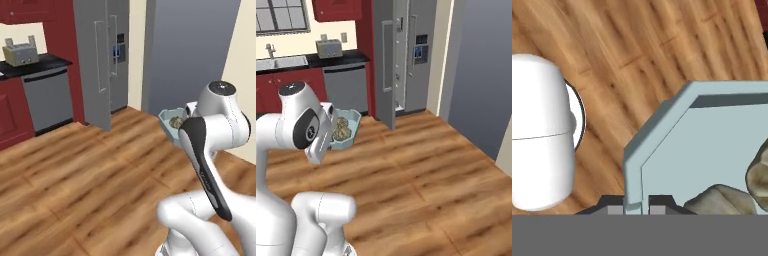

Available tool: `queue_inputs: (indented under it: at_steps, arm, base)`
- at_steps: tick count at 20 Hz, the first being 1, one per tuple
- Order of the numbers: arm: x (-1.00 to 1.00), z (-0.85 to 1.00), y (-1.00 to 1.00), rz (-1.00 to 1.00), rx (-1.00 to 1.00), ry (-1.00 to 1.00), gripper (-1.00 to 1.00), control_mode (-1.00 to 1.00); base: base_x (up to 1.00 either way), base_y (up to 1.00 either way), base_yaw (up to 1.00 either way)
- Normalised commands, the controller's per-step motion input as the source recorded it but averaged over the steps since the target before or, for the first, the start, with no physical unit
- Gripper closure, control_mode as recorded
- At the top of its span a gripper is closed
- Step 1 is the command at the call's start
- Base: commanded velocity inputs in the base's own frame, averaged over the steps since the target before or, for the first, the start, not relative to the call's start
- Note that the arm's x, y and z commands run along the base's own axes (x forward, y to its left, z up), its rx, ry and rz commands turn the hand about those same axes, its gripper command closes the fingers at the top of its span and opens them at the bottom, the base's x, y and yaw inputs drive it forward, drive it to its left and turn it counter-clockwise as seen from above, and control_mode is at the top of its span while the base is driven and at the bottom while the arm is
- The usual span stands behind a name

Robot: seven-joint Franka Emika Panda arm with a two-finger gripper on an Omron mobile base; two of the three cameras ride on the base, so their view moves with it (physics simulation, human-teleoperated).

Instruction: Place two dumplings into each of the tupperware containers and then place the containers in the fridge.

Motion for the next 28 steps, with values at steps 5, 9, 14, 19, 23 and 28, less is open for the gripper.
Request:
queue_inputs:
  at_steps: [5,9,14,19,23,28]
  arm:
    - [0.00,0.00,0.00,0.00,0.00,0.00,1.00,1.00]
    - [0.00,0.00,0.00,0.00,0.00,0.00,1.00,1.00]
    - [0.00,0.00,0.00,0.00,0.00,0.00,1.00,1.00]
    - [0.00,0.00,0.00,0.00,0.00,0.00,1.00,1.00]
    - [0.00,0.00,0.00,0.00,0.00,0.00,1.00,1.00]
    - [0.00,0.00,0.00,0.00,0.00,0.00,1.00,1.00]
  base:
    - [1.00,-0.78,0.17]
    - [1.00,-0.84,0.20]
    - [1.00,-0.82,0.21]
    - [1.00,-0.68,0.31]
    - [1.00,-0.60,0.37]
    - [1.00,-0.62,0.36]
